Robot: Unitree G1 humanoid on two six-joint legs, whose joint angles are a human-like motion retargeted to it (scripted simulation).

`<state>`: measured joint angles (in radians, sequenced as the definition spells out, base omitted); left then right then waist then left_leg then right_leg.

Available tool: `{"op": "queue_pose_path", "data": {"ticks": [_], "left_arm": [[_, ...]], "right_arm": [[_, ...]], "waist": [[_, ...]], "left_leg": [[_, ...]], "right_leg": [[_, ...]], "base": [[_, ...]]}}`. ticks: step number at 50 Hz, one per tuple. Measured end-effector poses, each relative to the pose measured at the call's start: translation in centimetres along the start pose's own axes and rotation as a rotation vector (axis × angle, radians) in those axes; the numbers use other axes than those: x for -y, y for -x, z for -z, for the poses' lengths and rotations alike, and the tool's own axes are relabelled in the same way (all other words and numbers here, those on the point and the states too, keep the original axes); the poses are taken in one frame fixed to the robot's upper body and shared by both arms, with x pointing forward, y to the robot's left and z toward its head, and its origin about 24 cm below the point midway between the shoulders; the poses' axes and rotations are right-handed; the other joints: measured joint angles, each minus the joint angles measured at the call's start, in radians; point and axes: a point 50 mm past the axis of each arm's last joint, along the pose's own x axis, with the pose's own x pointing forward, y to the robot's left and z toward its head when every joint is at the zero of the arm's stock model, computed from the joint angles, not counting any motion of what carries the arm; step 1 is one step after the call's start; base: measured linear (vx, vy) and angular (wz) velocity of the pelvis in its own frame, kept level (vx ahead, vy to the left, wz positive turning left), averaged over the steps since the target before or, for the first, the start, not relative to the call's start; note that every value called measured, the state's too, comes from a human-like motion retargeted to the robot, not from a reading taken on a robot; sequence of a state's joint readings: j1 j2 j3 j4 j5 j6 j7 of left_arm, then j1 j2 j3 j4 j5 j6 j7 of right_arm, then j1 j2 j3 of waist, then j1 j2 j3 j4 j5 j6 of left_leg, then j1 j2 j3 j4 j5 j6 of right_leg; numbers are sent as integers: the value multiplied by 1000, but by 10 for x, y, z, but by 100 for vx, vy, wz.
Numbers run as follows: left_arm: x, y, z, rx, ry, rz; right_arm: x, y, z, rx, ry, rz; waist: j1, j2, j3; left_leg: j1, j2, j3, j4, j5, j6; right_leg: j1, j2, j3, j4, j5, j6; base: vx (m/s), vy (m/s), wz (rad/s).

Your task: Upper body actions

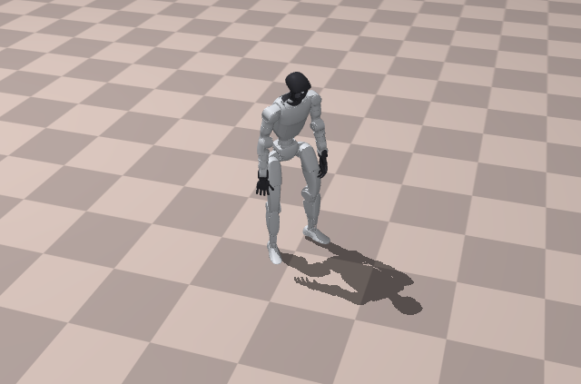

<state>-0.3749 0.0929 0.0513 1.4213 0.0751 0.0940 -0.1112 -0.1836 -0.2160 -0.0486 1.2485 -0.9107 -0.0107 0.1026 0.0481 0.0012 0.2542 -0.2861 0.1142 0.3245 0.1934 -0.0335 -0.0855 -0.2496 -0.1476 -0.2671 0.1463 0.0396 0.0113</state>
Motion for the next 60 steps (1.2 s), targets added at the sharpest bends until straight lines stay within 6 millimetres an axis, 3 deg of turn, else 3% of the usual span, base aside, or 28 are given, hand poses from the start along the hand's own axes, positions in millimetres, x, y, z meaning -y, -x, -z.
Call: {"op": "queue_pose_path", "data": {"ticks": [5,8,12,16,22,27,31,40,45,49,52,55,60], "left_arm": [[-29,15,-88,264,-88,-93],[-42,35,-141,423,-122,-160],[-46,70,-209,642,-123,-199],[-34,115,-271,879,-146,-213],[-15,184,-335,1140,-224,-230],[-10,228,-363,1261,-305,-267],[-18,233,-363,1284,-336,-313],[-31,208,-346,1229,-281,-344],[-31,209,-345,1275,-237,-341],[-27,196,-339,1233,-263,-296],[-25,164,-317,1121,-264,-241],[-34,127,-282,972,-256,-224],[-43,57,-185,645,-223,-223]], "right_arm": [[70,9,-68,252,-57,208],[112,27,-107,421,-85,310],[166,64,-154,615,-16,465],[213,110,-191,788,34,611],[259,174,-228,975,81,762],[282,217,-238,1079,132,887],[284,224,-236,1102,192,924],[269,202,-235,1090,216,858],[274,200,-233,1076,178,867],[276,184,-212,1019,95,852],[261,151,-189,931,9,808],[230,112,-167,824,-56,714],[150,47,-119,560,-227,584]], "waist": [[32,2,110],[60,38,120],[98,61,141],[172,70,148],[234,33,181],[264,-1,218],[273,-23,247],[262,-60,259],[265,-35,241],[276,5,222],[280,56,212],[249,95,206],[161,107,172]], "left_leg": [[-218,77,19,217,-67,-10],[-408,149,-29,400,-130,0],[-623,231,-44,614,-193,32],[-843,320,-64,848,-280,78],[-1078,399,-69,1128,-379,140],[-1228,452,-74,1317,-448,172],[-1272,493,-50,1477,-526,220],[-1272,538,7,1703,-666,324],[-1262,522,-27,1603,-641,297],[-1209,489,-78,1443,-573,216],[-1090,464,-104,1291,-522,157],[-917,424,-87,1105,-477,123],[-595,298,-22,715,-359,78]], "right_leg": [[-215,23,41,150,-33,-28],[-356,77,29,252,-63,-49],[-540,137,35,418,-109,-80],[-736,207,4,603,-169,-128],[-991,239,-67,883,-274,-220],[-1157,224,-108,1095,-345,-273],[-1238,199,-79,1285,-405,-273],[-1309,169,-22,1519,-477,-273],[-1252,184,-44,1408,-472,-273],[-1135,195,-65,1226,-442,-273],[-980,203,-64,1054,-397,-242],[-802,195,-31,856,-329,-176],[-485,134,15,468,-178,-70]], "base": [[-44,3,-39],[-30,-7,-17],[-27,3,-72],[-24,-4,-97],[-17,-2,-63],[-10,1,-35],[-2,14,-22],[10,13,-5],[6,-6,4],[0,-26,33],[5,-13,36],[7,4,50],[5,2,82]]}}
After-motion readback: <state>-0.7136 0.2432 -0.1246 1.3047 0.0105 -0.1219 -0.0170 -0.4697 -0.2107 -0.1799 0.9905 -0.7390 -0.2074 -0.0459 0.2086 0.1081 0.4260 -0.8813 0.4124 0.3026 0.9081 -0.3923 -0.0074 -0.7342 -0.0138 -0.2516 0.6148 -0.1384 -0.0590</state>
